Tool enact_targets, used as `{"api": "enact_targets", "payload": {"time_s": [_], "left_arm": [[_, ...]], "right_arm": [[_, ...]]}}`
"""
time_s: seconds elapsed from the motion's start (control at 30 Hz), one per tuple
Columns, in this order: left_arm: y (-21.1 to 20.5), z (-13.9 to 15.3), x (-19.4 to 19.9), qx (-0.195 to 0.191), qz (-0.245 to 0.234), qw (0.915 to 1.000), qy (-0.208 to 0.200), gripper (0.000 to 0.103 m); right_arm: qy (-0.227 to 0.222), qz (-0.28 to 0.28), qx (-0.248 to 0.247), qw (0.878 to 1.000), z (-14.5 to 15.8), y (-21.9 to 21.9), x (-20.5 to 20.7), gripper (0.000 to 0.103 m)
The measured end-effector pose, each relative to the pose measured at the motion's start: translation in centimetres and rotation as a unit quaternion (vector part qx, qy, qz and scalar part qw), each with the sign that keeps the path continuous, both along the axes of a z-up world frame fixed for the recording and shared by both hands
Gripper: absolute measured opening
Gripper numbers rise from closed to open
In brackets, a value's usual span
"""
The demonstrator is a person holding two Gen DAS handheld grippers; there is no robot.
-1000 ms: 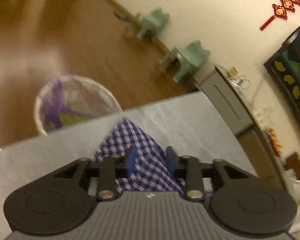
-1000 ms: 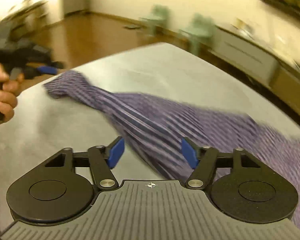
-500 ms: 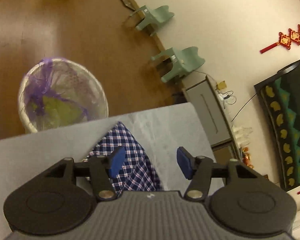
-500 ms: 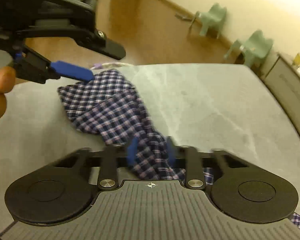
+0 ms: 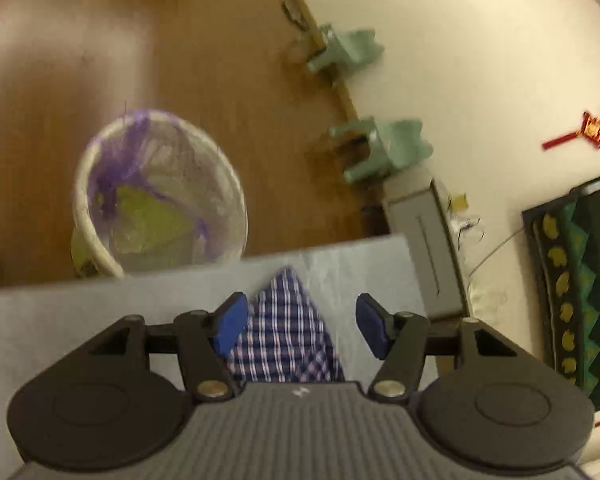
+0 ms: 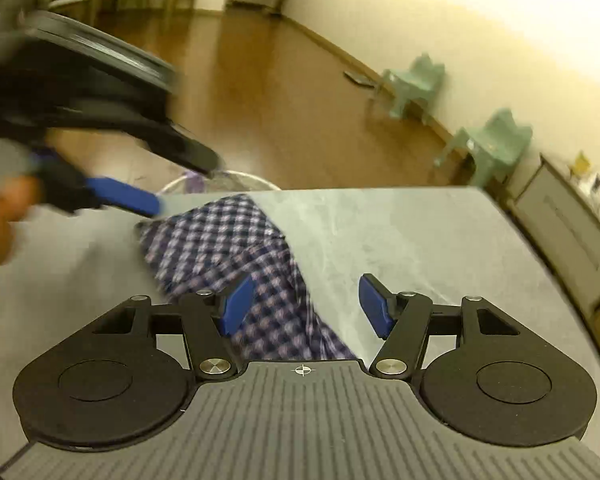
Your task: Fold clothes
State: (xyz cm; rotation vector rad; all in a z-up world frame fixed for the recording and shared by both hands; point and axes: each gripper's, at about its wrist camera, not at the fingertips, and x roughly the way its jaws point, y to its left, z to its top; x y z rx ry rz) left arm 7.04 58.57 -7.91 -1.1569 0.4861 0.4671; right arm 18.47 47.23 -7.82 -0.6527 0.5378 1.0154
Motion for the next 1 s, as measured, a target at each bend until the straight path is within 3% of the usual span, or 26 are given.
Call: {"api": "enact_targets", "payload": {"time_s": [0.1,0.13,0.2,0.23,0.37,0.53,0.63,0.7,0.73,0.8,0.83,0.87,1.0], "left_arm": [[1.1,0.3,-1.3,-0.005,0.018,0.9997,-0.018,0.062],[1.4,0.2,-1.3,-0.009,0.018,0.9996,-0.020,0.062],[1.7,-0.2,-0.9,-0.014,0.015,0.9996,-0.019,0.062],[1.6,-0.3,-0.8,-0.015,0.008,0.9997,-0.020,0.062],[1.2,-0.4,0.0,-0.021,-0.022,0.9993,-0.022,0.062],[0.7,-0.5,0.9,-0.028,-0.059,0.9975,-0.025,0.066],[0.3,-0.5,1.5,-0.033,-0.081,0.9958,-0.027,0.068],[0.2,-0.6,1.4,-0.035,-0.083,0.9957,-0.023,0.068],[0.1,-0.6,1.1,-0.037,-0.077,0.9961,-0.020,0.068],[0.3,-0.2,0.2,-0.038,-0.060,0.9972,-0.023,0.069],[0.5,-0.1,0.1,-0.035,-0.057,0.9974,-0.024,0.071],[0.6,0.0,-0.1,-0.033,-0.054,0.9977,-0.025,0.072],[1.2,0.3,-0.3,-0.026,-0.048,0.9981,-0.027,0.072]], "right_arm": [[0.052,0.000,-0.011,0.999,-1.1,2.0,1.7,0.062],[0.064,0.004,-0.017,0.998,-1.3,2.4,2.1,0.056],[0.095,0.016,-0.019,0.995,-1.3,2.6,2.8,0.030],[0.102,0.017,-0.023,0.994,-1.2,2.3,3.2,0.000],[0.088,0.038,-0.009,0.995,0.4,0.9,2.7,0.000],[0.003,0.061,0.101,0.993,5.3,-2.8,-2.6,0.000],[-0.083,0.102,0.078,0.988,4.3,-3.4,-7.7,0.000],[-0.088,0.125,0.033,0.988,2.2,-2.9,-9.2,0.000],[-0.095,0.120,0.025,0.988,1.5,-2.5,-9.1,0.001],[-0.090,0.097,0.023,0.991,0.8,-1.7,-7.9,0.030],[-0.078,0.078,0.030,0.993,0.8,-1.2,-6.8,0.056],[-0.063,0.059,0.042,0.995,1.0,-0.6,-5.6,0.071],[0.020,0.024,0.034,0.999,0.5,2.5,-1.0,0.077]]}}
